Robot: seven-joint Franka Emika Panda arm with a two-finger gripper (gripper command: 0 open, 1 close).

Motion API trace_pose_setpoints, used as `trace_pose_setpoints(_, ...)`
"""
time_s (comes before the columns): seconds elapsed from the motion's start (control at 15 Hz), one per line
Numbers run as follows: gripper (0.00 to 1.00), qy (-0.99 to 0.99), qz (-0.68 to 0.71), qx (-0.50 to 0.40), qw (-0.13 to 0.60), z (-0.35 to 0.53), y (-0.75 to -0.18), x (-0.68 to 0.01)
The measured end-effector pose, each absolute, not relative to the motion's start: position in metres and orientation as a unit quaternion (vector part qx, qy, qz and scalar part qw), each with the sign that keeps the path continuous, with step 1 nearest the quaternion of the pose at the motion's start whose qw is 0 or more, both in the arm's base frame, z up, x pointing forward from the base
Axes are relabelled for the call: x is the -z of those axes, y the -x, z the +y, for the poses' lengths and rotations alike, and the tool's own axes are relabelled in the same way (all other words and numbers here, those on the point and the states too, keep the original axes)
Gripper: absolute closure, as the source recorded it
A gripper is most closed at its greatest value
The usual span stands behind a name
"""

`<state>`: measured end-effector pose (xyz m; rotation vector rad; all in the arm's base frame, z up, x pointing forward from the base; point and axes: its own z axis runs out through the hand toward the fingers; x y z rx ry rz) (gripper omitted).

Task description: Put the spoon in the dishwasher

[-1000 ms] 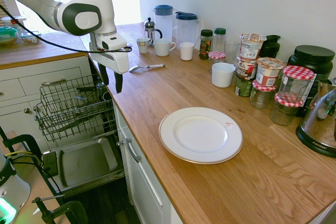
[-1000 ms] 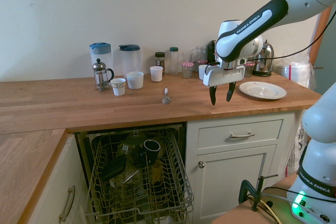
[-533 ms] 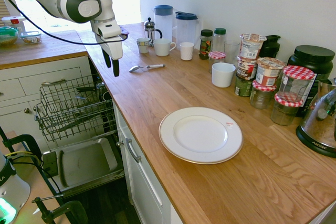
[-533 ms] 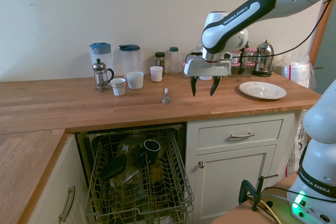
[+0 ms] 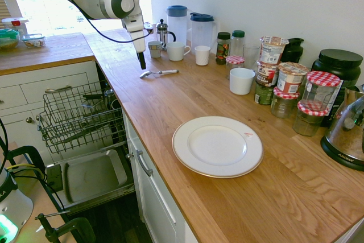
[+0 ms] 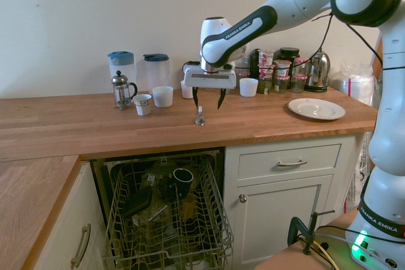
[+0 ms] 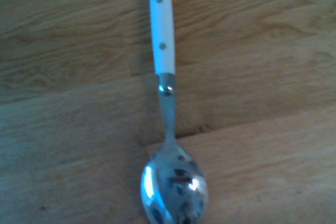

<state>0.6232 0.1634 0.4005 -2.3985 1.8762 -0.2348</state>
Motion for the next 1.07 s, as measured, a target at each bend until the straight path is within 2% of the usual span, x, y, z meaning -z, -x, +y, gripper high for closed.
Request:
trace_pose_setpoints(0.4,0.00,0.775,0.627,0.070,0.021,0.167,-0.678,-0.375)
trace_pose_setpoints(0.93,0.00,0.772,0.635,0.044,0.015,0.165,-0.694,-0.344)
trace_pose_setpoints(1.0,1.00,0.772,0.634,0.042,0.015,0.165,-0.694,-0.343)
trace_pose_setpoints(1.07,1.00,0.772,0.634,0.042,0.016,0.165,-0.693,-0.342)
